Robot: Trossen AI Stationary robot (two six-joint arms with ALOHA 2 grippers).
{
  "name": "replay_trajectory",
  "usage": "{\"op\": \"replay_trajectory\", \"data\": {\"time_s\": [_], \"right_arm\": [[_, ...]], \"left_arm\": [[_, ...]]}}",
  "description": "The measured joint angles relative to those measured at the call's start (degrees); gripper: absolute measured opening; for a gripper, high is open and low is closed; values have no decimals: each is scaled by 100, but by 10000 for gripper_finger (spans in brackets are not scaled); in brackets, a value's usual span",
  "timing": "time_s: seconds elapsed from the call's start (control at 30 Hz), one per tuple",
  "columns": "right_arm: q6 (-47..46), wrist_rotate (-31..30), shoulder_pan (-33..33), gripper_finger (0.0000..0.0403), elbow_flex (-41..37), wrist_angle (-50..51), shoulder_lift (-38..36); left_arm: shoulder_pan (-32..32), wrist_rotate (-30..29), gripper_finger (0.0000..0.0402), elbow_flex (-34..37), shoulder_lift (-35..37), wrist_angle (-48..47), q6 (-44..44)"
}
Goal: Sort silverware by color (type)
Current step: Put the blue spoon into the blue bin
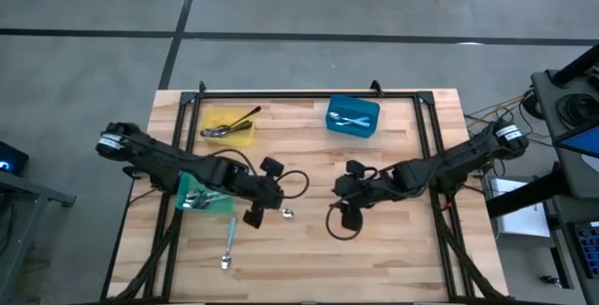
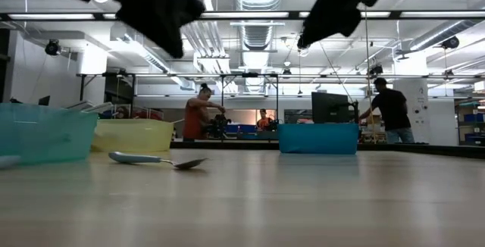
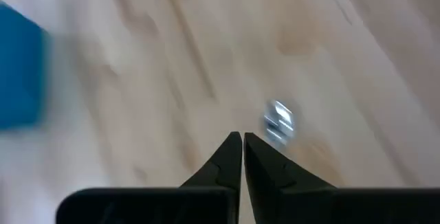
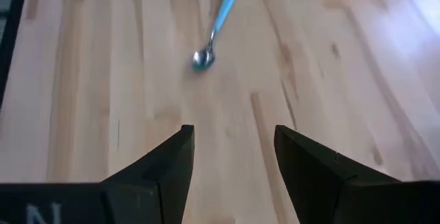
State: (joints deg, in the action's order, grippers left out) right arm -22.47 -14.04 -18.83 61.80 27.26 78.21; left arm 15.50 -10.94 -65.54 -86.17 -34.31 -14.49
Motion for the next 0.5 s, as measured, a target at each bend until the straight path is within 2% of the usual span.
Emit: {"op": "replay_trajectory", "data": {"time_s": [0.13, 0.27, 0.5], "right_arm": [[297, -14, 117, 191, -1, -553, 262], [548, 30, 327, 182, 0, -1184, 699], [1034, 114, 597, 119, 0, -2261, 1659]], "left_arm": [[69, 308, 0, 238, -166, -194, 678], [108, 439, 0, 516, -426, -275, 866], [102, 537, 0, 555, -763, -610, 1104]]}}
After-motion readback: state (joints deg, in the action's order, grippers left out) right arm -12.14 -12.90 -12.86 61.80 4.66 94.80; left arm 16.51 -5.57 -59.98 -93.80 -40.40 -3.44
